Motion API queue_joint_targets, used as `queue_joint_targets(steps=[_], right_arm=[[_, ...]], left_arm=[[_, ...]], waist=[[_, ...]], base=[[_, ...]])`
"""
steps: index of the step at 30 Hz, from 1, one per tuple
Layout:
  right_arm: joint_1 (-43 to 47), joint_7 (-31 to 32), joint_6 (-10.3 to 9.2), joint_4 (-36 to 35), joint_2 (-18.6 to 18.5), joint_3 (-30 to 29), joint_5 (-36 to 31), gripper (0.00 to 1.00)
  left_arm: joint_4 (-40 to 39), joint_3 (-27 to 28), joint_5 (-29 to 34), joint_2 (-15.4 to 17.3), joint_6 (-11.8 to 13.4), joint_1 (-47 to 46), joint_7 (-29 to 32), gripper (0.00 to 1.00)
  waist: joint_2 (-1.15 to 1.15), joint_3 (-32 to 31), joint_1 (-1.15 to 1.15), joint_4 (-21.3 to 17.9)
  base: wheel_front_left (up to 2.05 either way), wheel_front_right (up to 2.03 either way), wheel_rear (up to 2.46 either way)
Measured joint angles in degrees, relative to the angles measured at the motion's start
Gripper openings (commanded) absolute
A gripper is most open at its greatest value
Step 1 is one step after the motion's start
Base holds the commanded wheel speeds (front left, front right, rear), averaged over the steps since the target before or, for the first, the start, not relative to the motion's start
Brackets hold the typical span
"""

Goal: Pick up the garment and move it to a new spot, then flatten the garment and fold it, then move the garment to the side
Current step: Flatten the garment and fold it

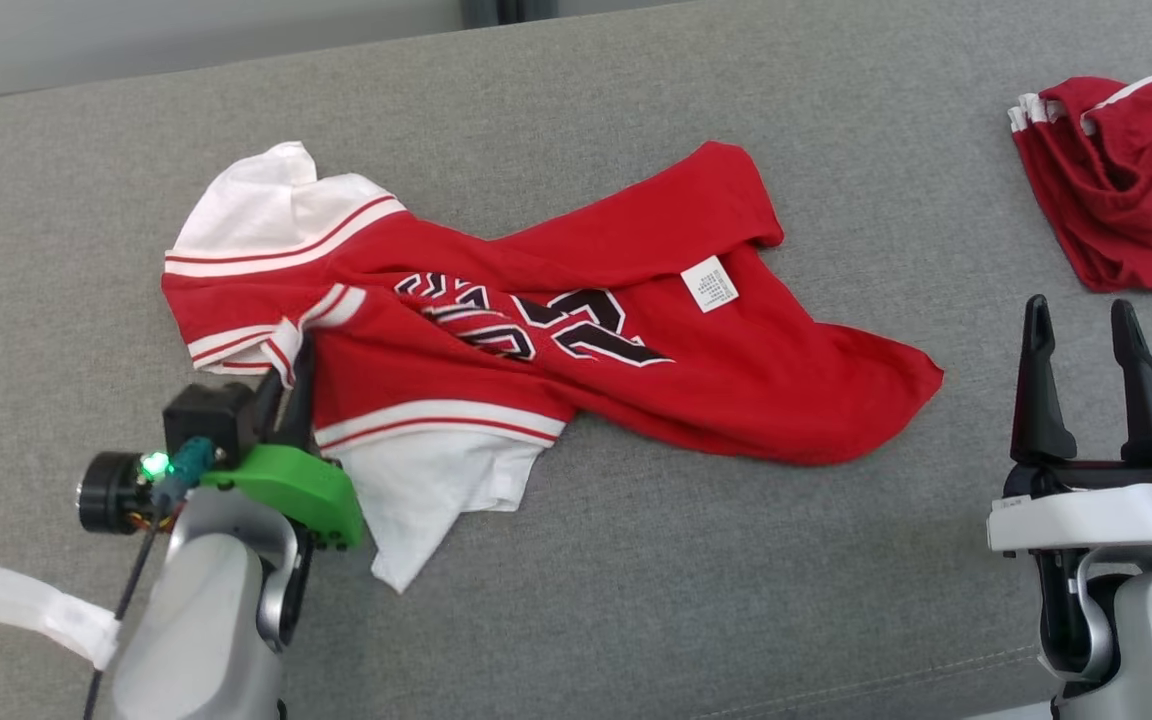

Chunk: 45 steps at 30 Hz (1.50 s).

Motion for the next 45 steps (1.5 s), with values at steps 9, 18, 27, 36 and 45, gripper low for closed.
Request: queue_joint_targets(steps=[9, 18, 27, 36, 45], right_arm=[[-2.7, 0.0, 0.0, -1.0, 0.0, -0.7, 0.1, 1.0], [-3.3, 0.0, 0.0, -0.6, 0.0, -3.8, -0.1, 1.0], [-2.4, 0.0, 0.0, 0.4, 0.0, -3.3, -3.4, 1.0], [-0.7, 0.0, 0.01, 3.1, 0.0, 3.3, -3.7, 1.0], [0.9, 0.0, 0.0, 6.4, 0.0, 8.0, -2.3, 1.0]], left_arm=[[5.1, 2.0, 1.1, 3.9, 1.3, -10.8, -1.5, 0.0], [7.5, 3.0, -0.2, 2.4, 1.4, -12.4, -4.0, 1.0], [-5.7, 5.9, -1.1, -1.5, 0.1, -2.0, -4.3, 1.0], [-13.6, 5.7, -2.2, -4.2, -0.8, 10.7, -4.4, 1.0], [-16.5, 3.9, -4.8, -4.5, 0.8, 18.3, -4.4, 1.0]], waist=[[0.0, 3.7, 0.0, -0.6], [0.0, 4.8, 0.0, -1.5], [0.0, 1.9, 0.0, 0.7], [0.0, -2.7, 0.0, 3.5], [0.0, -6.9, 0.0, 5.1]], base=[[0.0, 0.0, 0.0], [0.0, 0.0, 0.0], [0.0, 0.0, 0.0], [0.0, 0.0, 0.0], [0.0, 0.0, 0.0]])
